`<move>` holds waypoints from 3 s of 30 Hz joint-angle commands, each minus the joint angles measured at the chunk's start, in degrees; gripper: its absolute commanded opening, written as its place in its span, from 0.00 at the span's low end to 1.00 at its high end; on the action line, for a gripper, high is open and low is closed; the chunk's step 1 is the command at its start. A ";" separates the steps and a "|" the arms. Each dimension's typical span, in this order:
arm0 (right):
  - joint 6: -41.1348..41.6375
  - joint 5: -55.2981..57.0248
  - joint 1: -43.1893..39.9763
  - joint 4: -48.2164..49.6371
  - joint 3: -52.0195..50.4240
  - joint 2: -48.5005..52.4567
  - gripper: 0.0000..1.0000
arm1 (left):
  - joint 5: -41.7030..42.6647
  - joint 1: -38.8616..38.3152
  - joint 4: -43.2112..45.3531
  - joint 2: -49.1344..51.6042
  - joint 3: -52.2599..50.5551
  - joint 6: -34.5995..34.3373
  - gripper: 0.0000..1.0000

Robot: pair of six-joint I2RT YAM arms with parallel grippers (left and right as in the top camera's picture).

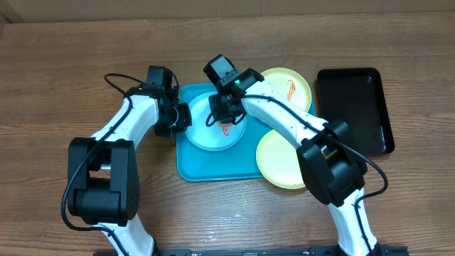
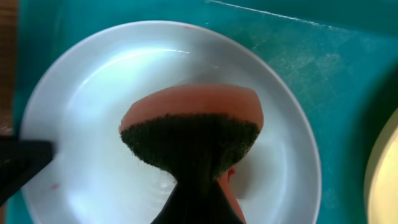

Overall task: Clean dirty plates on tray and stack at the side
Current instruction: 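Scrub the white plate with the sponge in the right gripper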

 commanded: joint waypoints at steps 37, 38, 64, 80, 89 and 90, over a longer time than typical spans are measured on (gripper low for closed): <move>-3.63 10.99 1.01 -8.48 4.33 4.13 0.04 | -0.15 0.20 -0.22 0.39 1.14 1.51 0.04; -3.63 10.84 1.01 -7.43 4.24 4.13 0.04 | -0.15 0.20 -0.22 0.39 1.14 1.51 0.04; -9.33 -0.50 0.85 -9.22 4.24 4.13 0.04 | -0.13 0.20 -0.22 0.39 1.14 1.51 0.04; -7.72 0.81 1.01 5.29 1.95 4.15 0.04 | -0.13 0.20 -0.22 0.39 1.14 1.53 0.04; -8.00 -14.14 1.01 -1.77 1.95 4.15 0.04 | -0.13 0.20 -0.31 0.39 1.14 1.53 0.04; -8.00 -13.27 0.90 -3.52 1.95 4.15 0.04 | -0.15 0.20 -0.42 0.39 1.14 1.55 0.04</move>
